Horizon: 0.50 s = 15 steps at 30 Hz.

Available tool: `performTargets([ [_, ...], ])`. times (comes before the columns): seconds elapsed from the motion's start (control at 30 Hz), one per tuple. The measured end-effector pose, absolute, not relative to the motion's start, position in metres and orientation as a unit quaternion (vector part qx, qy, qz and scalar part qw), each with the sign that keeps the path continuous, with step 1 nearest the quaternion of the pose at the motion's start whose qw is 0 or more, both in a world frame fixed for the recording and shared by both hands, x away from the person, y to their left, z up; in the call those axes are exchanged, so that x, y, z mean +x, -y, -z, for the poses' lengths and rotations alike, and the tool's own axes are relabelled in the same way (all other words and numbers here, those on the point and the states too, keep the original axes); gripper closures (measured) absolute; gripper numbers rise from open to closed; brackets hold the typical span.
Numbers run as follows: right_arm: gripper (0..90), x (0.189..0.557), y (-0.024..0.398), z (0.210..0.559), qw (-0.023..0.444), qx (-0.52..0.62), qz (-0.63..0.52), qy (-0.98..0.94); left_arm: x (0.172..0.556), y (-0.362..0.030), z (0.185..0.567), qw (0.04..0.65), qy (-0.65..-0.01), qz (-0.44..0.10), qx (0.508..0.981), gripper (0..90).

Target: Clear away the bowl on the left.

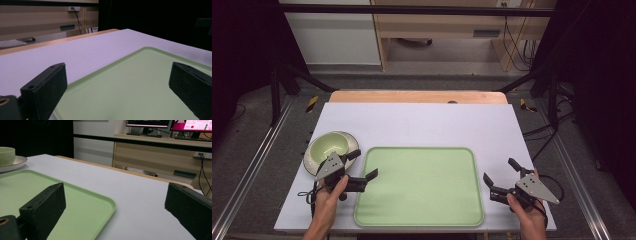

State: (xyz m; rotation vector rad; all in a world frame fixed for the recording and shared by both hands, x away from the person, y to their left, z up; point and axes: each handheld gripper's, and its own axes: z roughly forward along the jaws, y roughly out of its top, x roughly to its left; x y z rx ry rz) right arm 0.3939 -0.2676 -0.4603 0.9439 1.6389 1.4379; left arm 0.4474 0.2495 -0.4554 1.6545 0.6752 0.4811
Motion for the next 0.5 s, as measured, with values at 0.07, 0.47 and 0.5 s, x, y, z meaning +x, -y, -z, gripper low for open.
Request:
performTargets([
  [0.07, 3.6, 0.394, 0.267, 0.461, 0.371, 0.371, -0.558, -0.642, 0.448, -0.250, 0.455, 0.601, -0.292, -0.205, 0.715, 1.6],
  [0.47, 3.4, 0.394, 0.270, 0.460, 0.375, 0.377, -0.557, -0.638, 0.448, -0.247, 0.440, 0.610, -0.287, -0.210, 0.708, 1.6],
  [0.5, 3.3, 0.393, 0.271, 0.459, 0.376, 0.379, -0.559, -0.635, 0.449, -0.247, 0.437, 0.616, -0.287, -0.210, 0.703, 1.6],
])
